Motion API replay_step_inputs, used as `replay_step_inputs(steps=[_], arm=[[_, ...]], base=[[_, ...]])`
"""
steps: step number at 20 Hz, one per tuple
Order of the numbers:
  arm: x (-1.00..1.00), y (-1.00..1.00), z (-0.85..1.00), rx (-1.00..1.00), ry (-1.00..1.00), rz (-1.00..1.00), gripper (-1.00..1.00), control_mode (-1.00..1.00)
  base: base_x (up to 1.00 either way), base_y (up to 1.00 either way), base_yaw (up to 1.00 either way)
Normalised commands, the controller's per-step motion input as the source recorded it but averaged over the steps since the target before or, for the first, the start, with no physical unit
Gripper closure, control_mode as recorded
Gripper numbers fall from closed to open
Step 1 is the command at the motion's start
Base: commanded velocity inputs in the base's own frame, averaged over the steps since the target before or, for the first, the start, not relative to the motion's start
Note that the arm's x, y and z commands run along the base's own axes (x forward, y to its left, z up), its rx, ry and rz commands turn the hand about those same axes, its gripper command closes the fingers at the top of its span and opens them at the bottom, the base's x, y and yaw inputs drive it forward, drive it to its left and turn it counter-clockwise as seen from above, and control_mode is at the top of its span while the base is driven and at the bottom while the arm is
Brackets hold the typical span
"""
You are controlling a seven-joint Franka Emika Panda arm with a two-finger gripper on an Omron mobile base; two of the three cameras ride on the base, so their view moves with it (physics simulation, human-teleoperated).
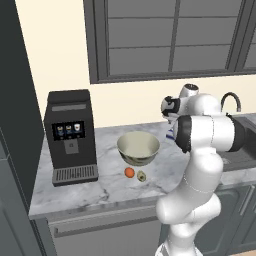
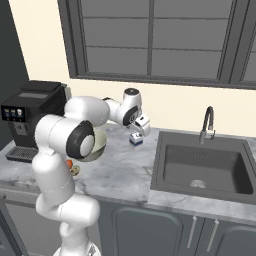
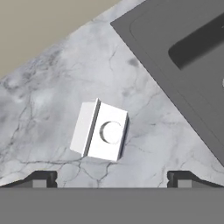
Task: Gather the eggs and milk located in the vicinity of the sink area and place them right next to the bowl.
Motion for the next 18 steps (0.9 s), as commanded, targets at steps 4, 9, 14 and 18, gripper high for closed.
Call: replay_step_inputs(steps=[4,9,14,18], arm=[[0.10,0.00,-0.19,0.00,0.01,0.00,-1.00,-1.00],[0.08,0.00,-0.18,0.00,0.02,0.00,-1.00,-1.00],[0.11,0.00,-0.14,0.00,0.01,0.00,-1.00,-1.00],[0.14,0.00,-0.14,0.00,0.01,0.00,-1.00,-1.00]], base=[[0.00,0.00,0.00],[0.00,0.00,0.00],[0.00,0.00,0.00],[0.00,0.00,0.00]])
